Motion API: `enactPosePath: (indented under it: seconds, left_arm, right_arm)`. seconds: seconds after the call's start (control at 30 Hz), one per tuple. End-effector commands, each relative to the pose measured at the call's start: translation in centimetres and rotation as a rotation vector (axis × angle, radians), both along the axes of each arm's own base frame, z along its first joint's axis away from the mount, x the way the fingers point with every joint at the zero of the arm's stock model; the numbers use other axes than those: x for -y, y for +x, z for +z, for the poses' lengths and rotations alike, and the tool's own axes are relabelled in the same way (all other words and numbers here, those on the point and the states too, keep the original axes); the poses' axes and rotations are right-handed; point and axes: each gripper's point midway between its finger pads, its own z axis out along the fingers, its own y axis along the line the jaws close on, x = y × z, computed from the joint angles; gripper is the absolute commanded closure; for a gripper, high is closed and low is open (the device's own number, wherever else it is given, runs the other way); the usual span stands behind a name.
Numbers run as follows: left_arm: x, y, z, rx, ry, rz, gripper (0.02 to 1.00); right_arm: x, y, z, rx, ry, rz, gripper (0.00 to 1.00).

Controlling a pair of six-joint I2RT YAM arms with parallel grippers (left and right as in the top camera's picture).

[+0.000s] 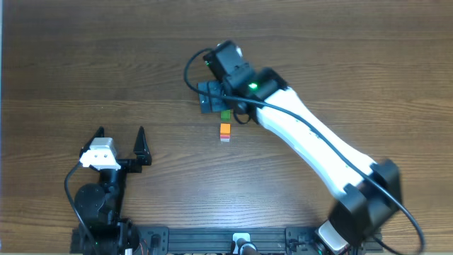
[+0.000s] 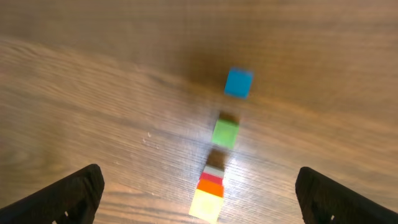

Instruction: Stack Cubes

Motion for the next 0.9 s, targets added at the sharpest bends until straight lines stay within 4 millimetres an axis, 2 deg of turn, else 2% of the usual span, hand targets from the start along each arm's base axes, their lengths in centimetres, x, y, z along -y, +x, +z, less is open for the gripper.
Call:
enactPosePath:
  seconds: [0.03,0.2,0.33,0.6,0.9]
  left_arm:
    - [0.0,0.0,-0.3,0.001,0.018,-0.002,0.018]
    - [0.0,0.0,-0.3,0.001,0.018,-0.002,0.018]
    - [0.0,0.0,-0.3,0.001,0.018,-0.002,0.018]
    - [0.0,0.0,-0.3,0.001,0.018,-0.002,0.02]
    - [0.0,0.0,-0.3,0.001,0.018,-0.002,0.018]
  right_arm:
    - [-1.3,-0.7,-3.3,-0.113,0.003,0.001,0.009]
    - [-1.4,-1.1,-6.9,-0.192,-0.038,-0.044,0.007]
    - [-1.1,-1.1,-8.7,-0.219,-0.061,-0.078,0.012]
    - [-0.6,0.0,-11.4,-0.227,-0.094,-0.104,0.042]
    - [1.1,1.2,-12.7,-0.212,-0.147,-0.13,0.029]
